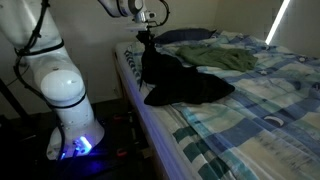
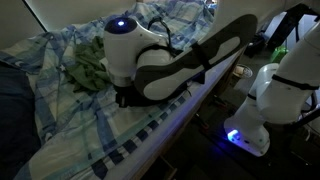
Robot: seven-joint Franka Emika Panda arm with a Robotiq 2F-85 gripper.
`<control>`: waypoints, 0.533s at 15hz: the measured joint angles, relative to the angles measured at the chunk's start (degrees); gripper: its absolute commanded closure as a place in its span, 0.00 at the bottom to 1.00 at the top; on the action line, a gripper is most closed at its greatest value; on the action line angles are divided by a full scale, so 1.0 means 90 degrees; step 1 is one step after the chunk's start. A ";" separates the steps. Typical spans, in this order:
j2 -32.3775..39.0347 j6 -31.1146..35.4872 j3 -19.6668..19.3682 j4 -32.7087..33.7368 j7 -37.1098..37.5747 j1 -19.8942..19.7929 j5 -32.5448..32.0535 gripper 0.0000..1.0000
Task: Unfold the black shirt
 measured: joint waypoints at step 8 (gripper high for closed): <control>0.0984 -0.0968 0.0069 0.0964 -0.1687 0.0313 -0.0206 0.91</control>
